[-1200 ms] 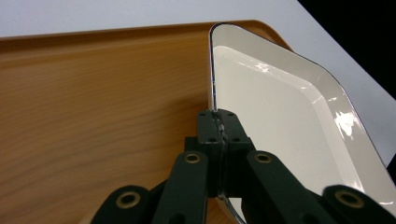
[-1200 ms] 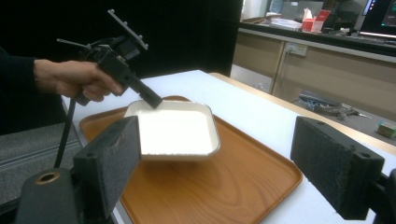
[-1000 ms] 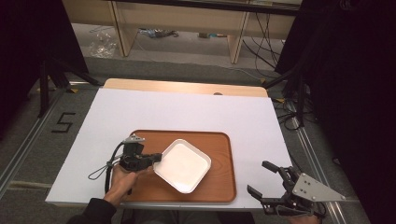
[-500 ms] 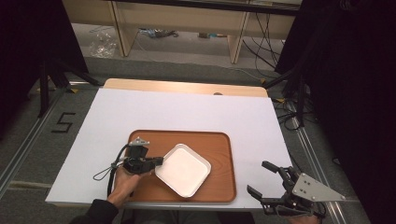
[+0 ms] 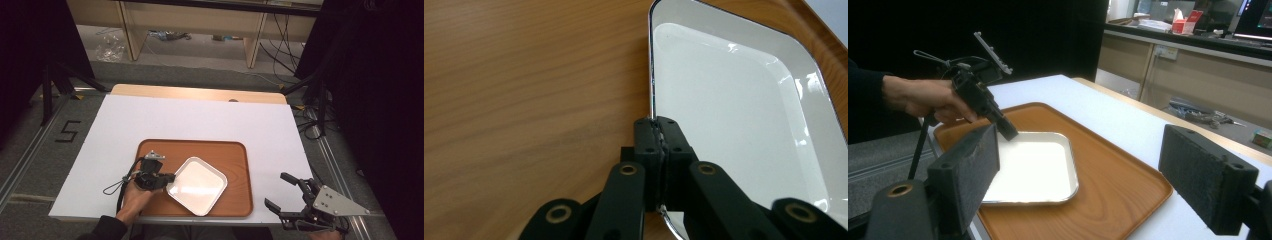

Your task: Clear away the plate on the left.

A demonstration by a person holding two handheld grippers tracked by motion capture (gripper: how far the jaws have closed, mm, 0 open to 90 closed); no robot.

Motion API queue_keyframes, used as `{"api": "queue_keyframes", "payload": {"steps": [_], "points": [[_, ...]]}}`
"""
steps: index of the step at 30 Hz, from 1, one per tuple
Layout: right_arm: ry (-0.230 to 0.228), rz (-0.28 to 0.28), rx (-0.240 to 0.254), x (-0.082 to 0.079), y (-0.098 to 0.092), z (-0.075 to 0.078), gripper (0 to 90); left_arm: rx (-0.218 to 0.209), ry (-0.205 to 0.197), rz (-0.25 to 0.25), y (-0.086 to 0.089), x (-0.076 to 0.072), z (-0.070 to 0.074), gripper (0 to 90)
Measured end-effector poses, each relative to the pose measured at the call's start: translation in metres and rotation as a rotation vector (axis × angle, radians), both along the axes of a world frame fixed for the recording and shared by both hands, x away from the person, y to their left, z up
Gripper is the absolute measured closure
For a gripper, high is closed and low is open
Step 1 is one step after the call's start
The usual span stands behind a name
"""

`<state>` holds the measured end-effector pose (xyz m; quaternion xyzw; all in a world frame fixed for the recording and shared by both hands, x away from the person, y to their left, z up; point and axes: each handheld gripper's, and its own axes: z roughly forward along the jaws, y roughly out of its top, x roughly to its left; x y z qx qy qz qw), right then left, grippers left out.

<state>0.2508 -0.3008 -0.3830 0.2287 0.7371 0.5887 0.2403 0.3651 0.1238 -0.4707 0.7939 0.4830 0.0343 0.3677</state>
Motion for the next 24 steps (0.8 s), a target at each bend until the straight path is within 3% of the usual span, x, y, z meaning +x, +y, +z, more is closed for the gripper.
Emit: {"api": "queue_keyframes", "payload": {"steps": [3, 4, 5, 20, 24], "points": [[-0.003, 0.01, 0.002, 0.0, 0.0, 0.0, 17.3, 0.007, 0.003, -0.001, 0.0, -0.001, -0.001, 87.2], [-0.001, 0.01, 0.003, 0.0, 0.0, 0.0, 17.3, 0.036, 0.021, -0.01, 0.001, -0.002, 0.0, 86.9], [0.0, 0.0, 0.0, 0.0, 0.0, 0.0, 17.3, 0.036, 0.033, -0.021, 0.0, -0.002, -0.002, 86.0], [0.004, 0.005, -0.007, 0.0, 0.0, 0.0, 17.3, 0.076, 0.043, -0.061, 0.001, -0.014, -0.001, 82.4], [-0.002, 0.01, 0.002, 0.0, 0.0, 0.0, 17.3, 0.114, 0.059, -0.08, -0.002, -0.022, 0.0, 80.8]]}}
